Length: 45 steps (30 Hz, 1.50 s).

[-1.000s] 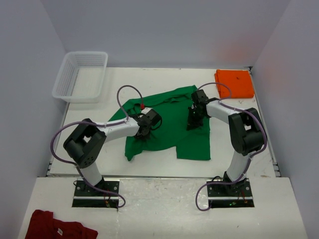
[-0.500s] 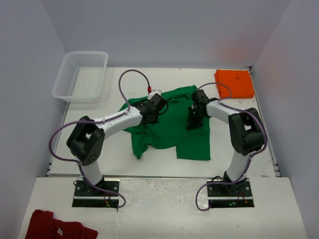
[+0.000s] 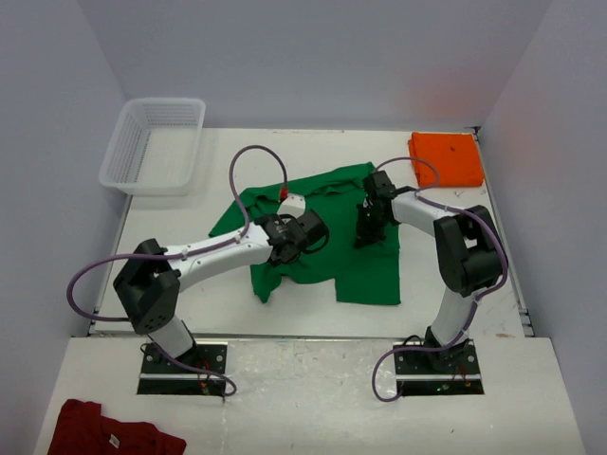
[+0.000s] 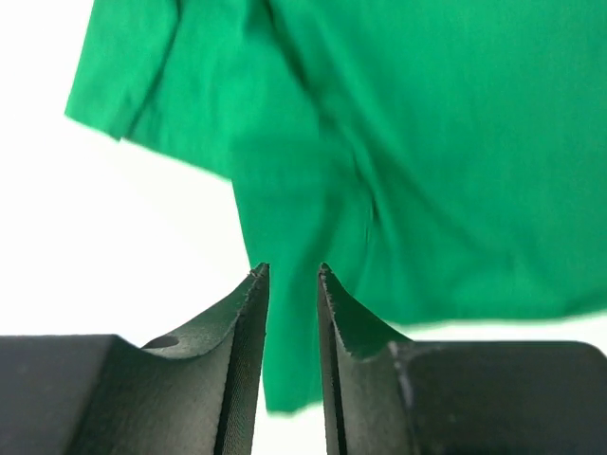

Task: Fold and stack the t-shirts
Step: Flatten out the tshirt

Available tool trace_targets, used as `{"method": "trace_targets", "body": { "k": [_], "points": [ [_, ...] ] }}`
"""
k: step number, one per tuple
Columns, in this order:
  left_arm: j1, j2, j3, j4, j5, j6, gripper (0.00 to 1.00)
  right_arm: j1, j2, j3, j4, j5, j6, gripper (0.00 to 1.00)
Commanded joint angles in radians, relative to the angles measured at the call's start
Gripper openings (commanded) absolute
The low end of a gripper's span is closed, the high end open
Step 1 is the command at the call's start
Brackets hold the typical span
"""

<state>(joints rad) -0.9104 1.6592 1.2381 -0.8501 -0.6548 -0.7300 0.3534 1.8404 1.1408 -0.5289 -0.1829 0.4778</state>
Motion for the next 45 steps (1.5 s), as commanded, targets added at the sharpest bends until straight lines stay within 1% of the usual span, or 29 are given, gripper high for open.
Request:
{"method": "trace_targets", "body": {
  "k": [1, 3, 6, 8, 9, 12, 18, 28, 31, 32, 33, 34, 38, 40, 41, 43, 44, 45],
  "points": [
    [-0.09, -0.053, -0.014, -0.191, -0.108, -0.183, 0.29, 0.018, -0.006, 0.014, 0.021, -0.023, -0.01, 0.0],
    [-0.139, -0.068, -0.035, -0.196, -0.085, -0.213, 0.29, 0.022, 0.0, 0.017, 0.017, -0.027, -0.008, 0.0],
    [-0.18, -0.102, -0.08, -0.185, -0.029, -0.249, 0.3, 0.03, -0.02, 0.01, 0.023, -0.027, -0.013, 0.0],
    [-0.189, -0.114, -0.121, -0.185, -0.006, -0.276, 0.34, 0.03, -0.033, 0.001, 0.024, -0.023, -0.015, 0.0],
    [-0.191, -0.115, -0.133, -0.187, 0.0, -0.285, 0.38, 0.03, -0.038, -0.003, 0.027, -0.024, -0.015, 0.0],
    [-0.196, -0.104, -0.18, -0.187, 0.012, -0.315, 0.4, 0.032, -0.049, -0.015, 0.036, -0.032, -0.015, 0.0],
    [-0.199, -0.093, -0.264, -0.107, 0.055, -0.313, 0.42, 0.032, -0.058, -0.027, 0.043, -0.038, -0.013, 0.0],
    [-0.199, -0.026, -0.279, -0.001, 0.092, -0.256, 0.41, 0.032, -0.066, -0.033, 0.044, -0.038, -0.015, 0.0],
    [-0.196, -0.01, -0.282, 0.016, 0.084, -0.246, 0.34, 0.033, -0.064, -0.033, 0.047, -0.038, -0.016, 0.0],
    [-0.19, -0.009, -0.284, 0.023, 0.083, -0.241, 0.24, 0.033, -0.064, -0.033, 0.046, -0.039, -0.015, 0.0],
    [-0.186, -0.012, -0.284, 0.026, 0.078, -0.237, 0.17, 0.032, -0.063, -0.033, 0.047, -0.043, -0.015, 0.0],
    [-0.185, -0.015, -0.279, 0.026, 0.064, -0.235, 0.0, 0.032, -0.061, -0.035, 0.05, -0.043, -0.015, 0.0],
    [-0.192, -0.077, -0.247, 0.049, 0.038, -0.201, 0.0, 0.036, -0.064, -0.036, 0.055, -0.04, -0.013, 0.0],
    [-0.2, -0.153, -0.232, 0.083, 0.029, -0.168, 0.0, 0.039, -0.066, -0.036, 0.058, -0.033, -0.013, 0.0],
    [-0.203, -0.212, -0.229, 0.135, 0.046, -0.122, 0.0, 0.038, -0.07, -0.038, 0.058, -0.027, -0.013, 0.0],
    [-0.203, -0.268, -0.227, 0.218, 0.093, -0.054, 0.0, 0.038, -0.078, -0.038, 0.058, -0.017, -0.008, 0.0],
    [-0.203, -0.294, -0.227, 0.303, 0.156, 0.007, 0.0, 0.038, -0.092, -0.039, 0.06, 0.0, -0.005, 0.0],
    [-0.203, -0.332, -0.226, 0.348, 0.191, 0.038, 0.0, 0.039, -0.099, -0.044, 0.064, 0.006, -0.001, 0.0]
  ]
}}
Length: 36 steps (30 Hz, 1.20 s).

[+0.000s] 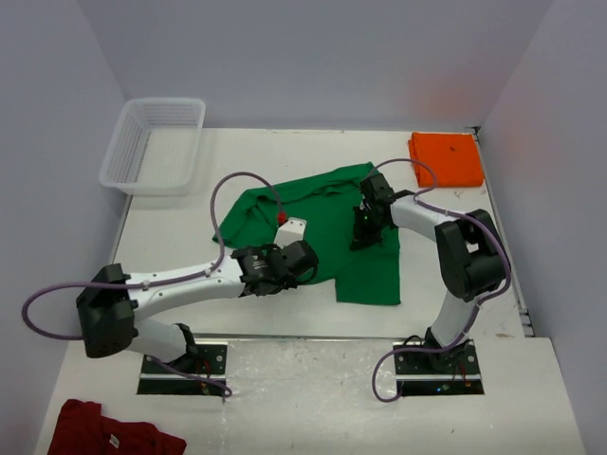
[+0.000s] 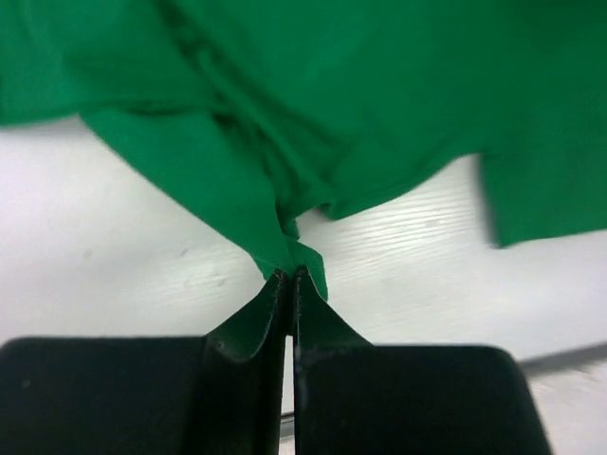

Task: Fold and stack the t-shirts
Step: Flatten out the tshirt

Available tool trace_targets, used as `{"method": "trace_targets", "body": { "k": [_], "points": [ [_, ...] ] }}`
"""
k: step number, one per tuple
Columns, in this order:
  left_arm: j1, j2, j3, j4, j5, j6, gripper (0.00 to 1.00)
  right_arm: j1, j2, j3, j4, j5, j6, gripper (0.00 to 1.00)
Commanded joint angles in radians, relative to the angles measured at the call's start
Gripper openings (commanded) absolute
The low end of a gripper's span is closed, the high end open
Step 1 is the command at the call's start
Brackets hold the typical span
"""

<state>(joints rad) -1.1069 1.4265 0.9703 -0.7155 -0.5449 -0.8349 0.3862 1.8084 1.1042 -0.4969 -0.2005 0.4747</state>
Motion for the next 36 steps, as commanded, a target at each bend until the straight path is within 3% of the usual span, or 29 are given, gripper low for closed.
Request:
{"method": "trace_targets", "body": {
  "k": [1, 8, 12, 16, 18, 21, 24, 25, 28, 33, 35, 36],
  "points": [
    [-0.007, -0.113, 0.045, 0.261, 0.117, 0.17, 0.0, 0.005, -0.076, -0.009, 0.032, 0.032, 0.005, 0.0],
    [-0.005, -0.095, 0.062, 0.651, 0.53, 0.289, 0.0, 0.005, -0.199, -0.014, 0.009, 0.165, 0.033, 0.0],
    [0.051, -0.112, -0.099, 0.933, 0.7, 0.203, 0.0, 0.006, -0.261, -0.003, -0.025, 0.196, 0.024, 0.0],
    [0.272, -0.158, -0.437, 1.114, 0.749, -0.052, 0.0, 0.006, -0.3, -0.006, -0.06, 0.197, 0.016, 0.0],
    [0.321, -0.187, -0.527, 1.072, 0.721, -0.061, 0.0, 0.005, -0.32, -0.027, -0.055, 0.188, 0.01, 0.02],
    [0.332, -0.212, -0.539, 0.954, 0.637, -0.007, 0.02, 0.005, -0.343, -0.037, -0.052, 0.162, -0.001, 0.1],
    [0.329, -0.254, -0.538, 0.874, 0.588, 0.023, 0.26, 0.019, -0.363, -0.052, -0.057, 0.115, -0.011, 0.23],
    [0.329, -0.271, -0.536, 0.849, 0.58, 0.034, 0.42, 0.029, -0.371, -0.058, -0.055, 0.112, -0.011, 0.25],
    [0.317, -0.336, -0.501, 0.776, 0.55, 0.063, 0.57, 0.078, -0.402, -0.073, -0.054, 0.099, -0.016, 0.32],
    [0.292, -0.422, -0.424, 0.601, 0.436, 0.1, 0.62, 0.167, -0.408, -0.066, -0.078, 0.095, -0.008, 0.36],
    [0.285, -0.429, -0.407, 0.571, 0.45, 0.117, 0.53, 0.172, -0.412, -0.076, -0.077, 0.098, 0.002, 0.35],
    [0.28, -0.423, -0.404, 0.562, 0.476, 0.135, 0.42, 0.172, -0.415, -0.076, -0.078, 0.114, 0.008, 0.35]
  ]
}}
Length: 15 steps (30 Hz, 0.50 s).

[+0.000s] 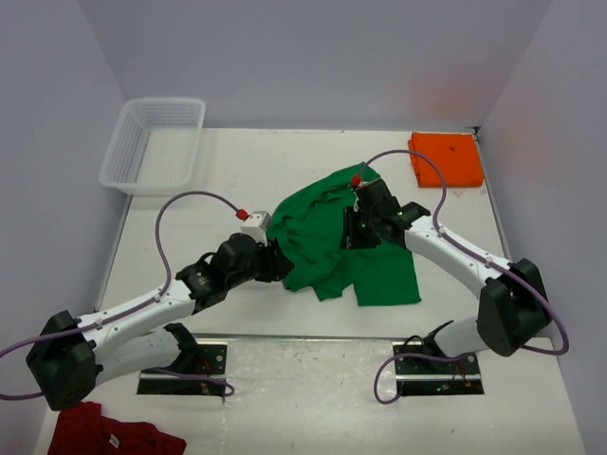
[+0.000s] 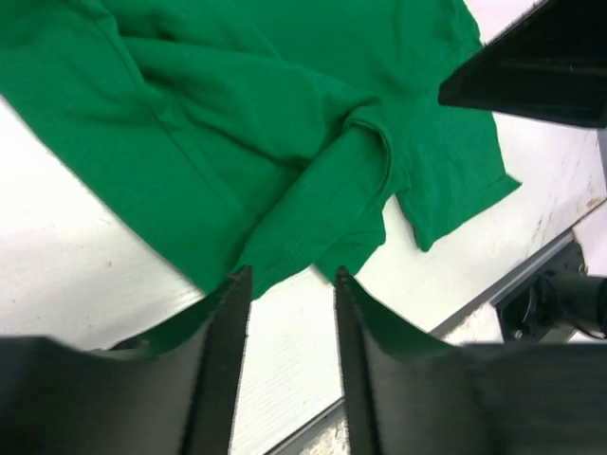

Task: Fold and stack the t-shirts
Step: Flatten out the tshirt

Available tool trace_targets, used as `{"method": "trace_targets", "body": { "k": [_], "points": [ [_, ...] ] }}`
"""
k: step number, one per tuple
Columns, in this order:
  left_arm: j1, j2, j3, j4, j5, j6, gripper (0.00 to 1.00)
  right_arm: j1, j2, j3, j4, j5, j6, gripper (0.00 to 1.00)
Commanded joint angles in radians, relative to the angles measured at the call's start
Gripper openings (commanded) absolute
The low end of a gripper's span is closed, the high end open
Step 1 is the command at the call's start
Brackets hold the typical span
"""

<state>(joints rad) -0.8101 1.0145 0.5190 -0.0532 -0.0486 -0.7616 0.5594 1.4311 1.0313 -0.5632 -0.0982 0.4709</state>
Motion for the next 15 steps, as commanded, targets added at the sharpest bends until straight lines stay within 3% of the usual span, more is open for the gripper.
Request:
{"method": "trace_targets", "body": {
  "k": [1, 3, 5, 10, 12, 15],
  "points": [
    [-0.021, -0.001, 0.05, -0.105, 0.005, 0.064, 0.39, -0.001, -0.04, -0.004, -0.015, 0.021, 0.015, 0.35],
    [-0.069, 0.027, 0.056, -0.108, 0.033, 0.059, 0.37, -0.003, -0.04, 0.006, -0.014, 0.002, 0.015, 0.35],
    [-0.116, 0.021, 0.05, -0.12, -0.049, 0.027, 0.38, 0.0, -0.057, 0.003, 0.006, -0.064, 0.021, 0.35],
    [-0.116, -0.013, 0.049, -0.161, -0.148, -0.004, 0.37, 0.014, -0.095, -0.036, 0.042, -0.12, 0.032, 0.34],
    [-0.116, 0.012, 0.068, -0.152, -0.117, 0.031, 0.29, 0.014, -0.097, -0.03, 0.014, -0.089, 0.028, 0.34],
    [-0.121, 0.096, 0.096, -0.133, -0.033, 0.056, 0.31, 0.016, -0.101, -0.023, -0.006, -0.045, 0.023, 0.34]
  ]
}}
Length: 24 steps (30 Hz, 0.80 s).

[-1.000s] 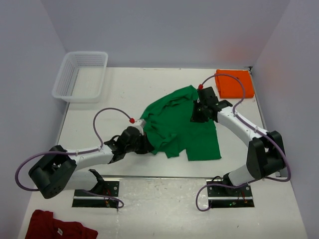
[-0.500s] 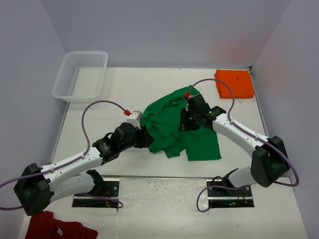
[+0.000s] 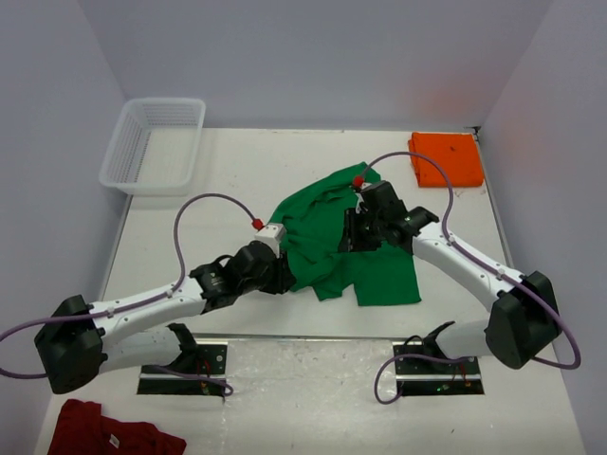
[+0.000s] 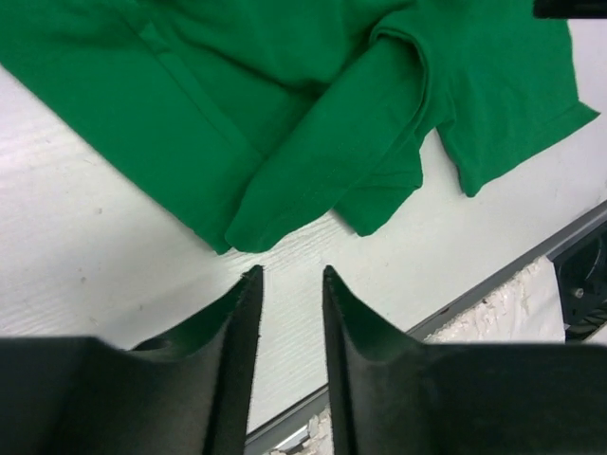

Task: Fold and stack the t-shirts
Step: Flatten out the tshirt

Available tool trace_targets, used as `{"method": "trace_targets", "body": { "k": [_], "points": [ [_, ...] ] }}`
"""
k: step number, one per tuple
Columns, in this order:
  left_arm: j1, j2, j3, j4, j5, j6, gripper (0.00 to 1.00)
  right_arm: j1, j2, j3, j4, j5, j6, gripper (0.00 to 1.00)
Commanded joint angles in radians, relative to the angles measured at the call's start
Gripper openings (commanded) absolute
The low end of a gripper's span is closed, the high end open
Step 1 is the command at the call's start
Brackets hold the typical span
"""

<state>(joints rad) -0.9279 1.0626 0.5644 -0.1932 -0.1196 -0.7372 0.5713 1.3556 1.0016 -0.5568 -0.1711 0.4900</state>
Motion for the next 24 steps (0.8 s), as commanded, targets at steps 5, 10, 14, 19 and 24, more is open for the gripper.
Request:
{"method": "trace_targets", "body": {
  "k": [5, 10, 14, 19, 24],
  "points": [
    [-0.054, 0.155, 0.071, 0.02, 0.025, 0.029, 0.48, 0.002, -0.035, -0.006, -0.006, 0.028, 0.007, 0.34],
    [-0.109, 0.183, 0.069, 0.009, -0.037, 0.012, 0.49, 0.002, -0.035, -0.024, 0.0, 0.036, 0.007, 0.34],
    [-0.134, 0.211, 0.075, 0.008, -0.072, 0.009, 0.48, 0.004, -0.032, -0.032, 0.018, 0.03, 0.01, 0.34],
    [-0.137, 0.313, 0.124, 0.0, -0.098, 0.028, 0.49, 0.004, -0.036, -0.04, 0.021, 0.025, 0.012, 0.34],
    [-0.138, 0.39, 0.169, -0.048, -0.146, 0.03, 0.5, 0.002, -0.062, -0.049, 0.018, 0.041, 0.01, 0.34]
  ]
}}
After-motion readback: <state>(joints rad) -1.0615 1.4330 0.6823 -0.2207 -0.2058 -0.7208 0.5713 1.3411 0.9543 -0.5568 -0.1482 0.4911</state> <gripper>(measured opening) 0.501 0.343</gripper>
